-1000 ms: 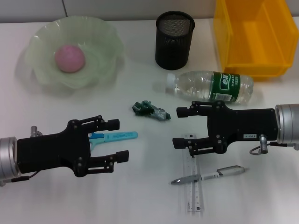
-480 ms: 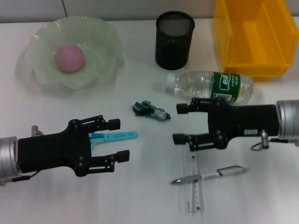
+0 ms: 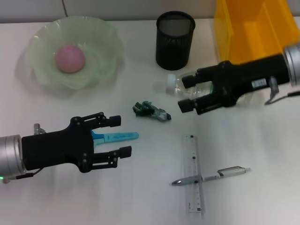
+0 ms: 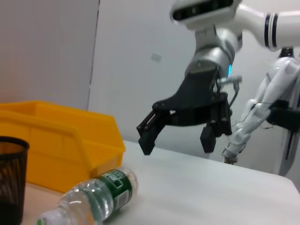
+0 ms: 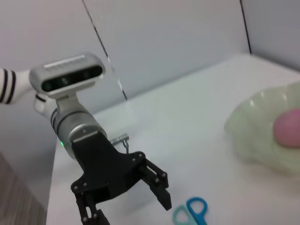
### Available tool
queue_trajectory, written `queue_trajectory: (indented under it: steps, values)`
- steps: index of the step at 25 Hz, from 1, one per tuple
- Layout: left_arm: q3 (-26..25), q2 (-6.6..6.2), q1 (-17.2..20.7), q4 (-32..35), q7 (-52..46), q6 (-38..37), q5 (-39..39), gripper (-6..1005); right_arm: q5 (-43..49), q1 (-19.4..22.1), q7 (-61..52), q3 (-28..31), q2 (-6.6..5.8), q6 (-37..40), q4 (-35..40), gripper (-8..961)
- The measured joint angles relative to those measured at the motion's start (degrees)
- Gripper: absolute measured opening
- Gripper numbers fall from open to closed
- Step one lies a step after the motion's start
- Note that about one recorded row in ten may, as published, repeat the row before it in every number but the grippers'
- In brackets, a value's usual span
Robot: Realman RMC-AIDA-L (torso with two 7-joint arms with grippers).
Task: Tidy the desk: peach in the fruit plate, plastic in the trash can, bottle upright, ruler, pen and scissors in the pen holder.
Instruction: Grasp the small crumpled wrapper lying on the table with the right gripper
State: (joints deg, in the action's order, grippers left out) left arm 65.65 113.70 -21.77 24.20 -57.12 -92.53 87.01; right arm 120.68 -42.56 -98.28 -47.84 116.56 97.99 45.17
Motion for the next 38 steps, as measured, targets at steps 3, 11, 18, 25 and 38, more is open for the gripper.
queue_trajectory:
  steps: [3, 11, 18, 25, 38]
  values:
    - [0.0, 0.36, 0.0, -0.1, 0.4, 1.3, 0.0, 778, 4.2, -4.1, -4.8, -0.1, -0.55, 0.4, 0.4, 817]
    - [0.0, 0.89, -0.1, 0.0, 0.8, 4.1, 0.0, 776, 14.8, -13.8, -14.1, -5.9, -0.66, -2.8, 0.6, 817]
    - [0.0, 0.90, -0.2, 0.1, 0.8, 4.8, 0.0, 774, 19.9, -18.0, -16.6, -11.2, 0.42, -6.1, 0.4, 817]
    - [0.0, 0.56, 0.0, -0.1, 0.3, 4.8, 0.0, 773, 20.2, -19.2, -17.5, -15.3, 2.04, -10.8, 0.7, 816]
    - [-0.1, 0.31, 0.6, -0.3, -0.1, 4.5, -0.3, 770, 21.1, -19.6, -18.9, -17.0, 2.54, -13.7, 0.8, 816]
